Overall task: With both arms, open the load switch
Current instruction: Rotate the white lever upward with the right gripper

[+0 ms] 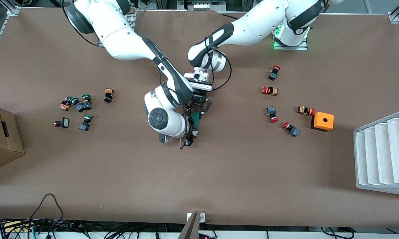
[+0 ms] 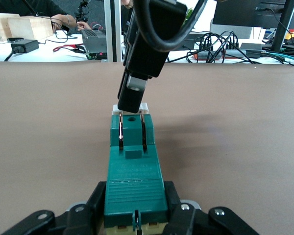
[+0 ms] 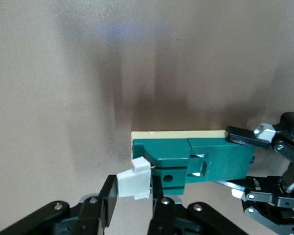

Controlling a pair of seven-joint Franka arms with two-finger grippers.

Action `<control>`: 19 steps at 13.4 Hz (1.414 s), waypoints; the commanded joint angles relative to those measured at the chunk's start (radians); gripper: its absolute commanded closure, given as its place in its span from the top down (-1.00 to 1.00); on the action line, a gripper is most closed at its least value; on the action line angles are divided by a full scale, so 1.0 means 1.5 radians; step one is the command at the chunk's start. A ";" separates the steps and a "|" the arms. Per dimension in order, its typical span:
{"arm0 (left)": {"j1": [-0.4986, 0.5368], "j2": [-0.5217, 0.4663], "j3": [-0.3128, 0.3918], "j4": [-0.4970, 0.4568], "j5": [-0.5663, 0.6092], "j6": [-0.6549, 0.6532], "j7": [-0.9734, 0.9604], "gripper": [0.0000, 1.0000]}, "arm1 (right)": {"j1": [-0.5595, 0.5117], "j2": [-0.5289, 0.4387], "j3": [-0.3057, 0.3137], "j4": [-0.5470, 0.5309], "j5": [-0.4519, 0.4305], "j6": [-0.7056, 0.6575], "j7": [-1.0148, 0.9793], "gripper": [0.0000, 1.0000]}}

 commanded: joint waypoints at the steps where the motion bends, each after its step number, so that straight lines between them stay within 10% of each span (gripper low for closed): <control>1: -0.006 0.022 0.003 0.023 0.036 0.007 -0.009 -0.10 | 0.002 -0.032 0.004 -0.050 -0.015 0.008 0.012 -0.40; 19: -0.005 0.032 0.003 0.035 0.030 0.009 -0.012 -0.10 | 0.006 -0.067 0.005 -0.094 -0.015 0.017 0.017 -0.48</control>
